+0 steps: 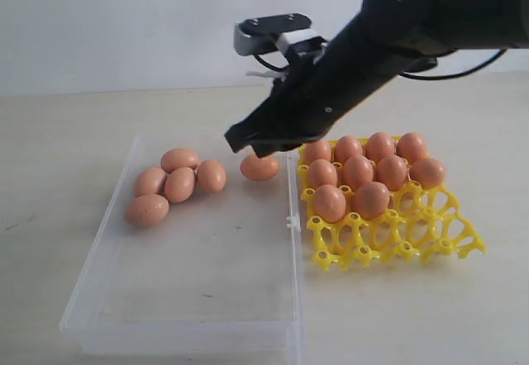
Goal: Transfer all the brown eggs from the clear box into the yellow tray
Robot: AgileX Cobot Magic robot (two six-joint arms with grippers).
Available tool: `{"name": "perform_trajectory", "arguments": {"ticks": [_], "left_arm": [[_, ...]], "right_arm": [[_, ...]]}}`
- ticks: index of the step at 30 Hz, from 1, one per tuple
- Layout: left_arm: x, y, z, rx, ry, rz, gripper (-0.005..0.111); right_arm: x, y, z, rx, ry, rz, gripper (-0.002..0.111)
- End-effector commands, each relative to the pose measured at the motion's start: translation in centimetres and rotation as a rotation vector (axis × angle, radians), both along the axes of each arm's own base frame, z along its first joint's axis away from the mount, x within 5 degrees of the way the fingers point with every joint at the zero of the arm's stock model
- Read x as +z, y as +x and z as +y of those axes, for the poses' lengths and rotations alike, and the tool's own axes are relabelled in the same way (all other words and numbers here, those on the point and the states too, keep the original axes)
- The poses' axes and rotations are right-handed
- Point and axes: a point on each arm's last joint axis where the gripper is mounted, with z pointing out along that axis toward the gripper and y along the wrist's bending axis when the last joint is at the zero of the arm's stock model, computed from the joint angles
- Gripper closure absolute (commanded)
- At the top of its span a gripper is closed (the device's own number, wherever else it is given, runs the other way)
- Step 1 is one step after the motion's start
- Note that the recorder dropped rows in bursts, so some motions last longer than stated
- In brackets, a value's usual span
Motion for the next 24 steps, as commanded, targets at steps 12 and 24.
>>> {"name": "perform_trajectory", "arguments": {"ticks": [12, 24], "left_arm": [[0.2, 0.0, 0.0, 0.003, -0.005, -0.016, 0.107], [0.2, 0.0, 0.0, 0.003, -0.005, -0.016, 0.107]], "right_arm": [[-5.8, 5.5, 9.7, 0.061, -0.212, 0.153, 0.058], [-7.8, 8.9, 9.2, -0.095, -0.194, 0.150, 0.058]]}}
